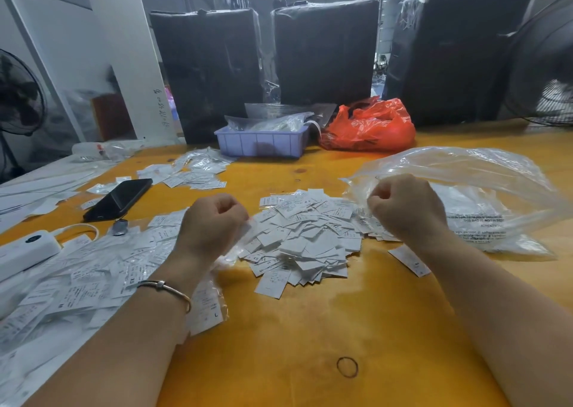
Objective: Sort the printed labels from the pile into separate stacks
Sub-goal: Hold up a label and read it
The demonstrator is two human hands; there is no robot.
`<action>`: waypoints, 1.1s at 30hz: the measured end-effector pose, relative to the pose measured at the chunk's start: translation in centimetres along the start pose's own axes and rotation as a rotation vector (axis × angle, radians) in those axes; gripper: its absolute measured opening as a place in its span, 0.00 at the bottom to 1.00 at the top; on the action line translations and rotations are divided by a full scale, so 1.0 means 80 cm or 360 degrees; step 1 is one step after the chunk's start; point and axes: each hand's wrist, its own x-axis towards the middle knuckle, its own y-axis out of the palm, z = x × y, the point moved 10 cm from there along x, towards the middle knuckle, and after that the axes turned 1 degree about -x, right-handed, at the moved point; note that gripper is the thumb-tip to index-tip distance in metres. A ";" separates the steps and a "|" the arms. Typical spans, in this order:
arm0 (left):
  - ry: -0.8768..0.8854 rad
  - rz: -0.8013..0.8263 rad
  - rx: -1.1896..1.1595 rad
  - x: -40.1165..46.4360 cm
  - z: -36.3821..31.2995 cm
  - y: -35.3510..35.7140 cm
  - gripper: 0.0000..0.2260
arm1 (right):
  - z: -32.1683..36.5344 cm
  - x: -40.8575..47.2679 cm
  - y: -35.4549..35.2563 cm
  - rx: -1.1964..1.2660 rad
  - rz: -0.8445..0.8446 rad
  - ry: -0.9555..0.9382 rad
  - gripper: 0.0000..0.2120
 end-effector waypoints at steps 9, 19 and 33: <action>-0.0362 -0.0025 0.1078 0.010 0.045 -0.037 0.07 | -0.076 0.014 0.000 -0.0728 0.0177 0.0409 0.16; 0.0016 -0.0072 0.1109 0.002 0.012 -0.006 0.07 | -0.090 0.018 0.005 -0.0769 0.0128 0.0421 0.10; 0.0636 0.0555 0.0606 -0.036 -0.040 0.078 0.13 | -0.097 0.025 0.012 -0.0717 0.0109 0.0397 0.07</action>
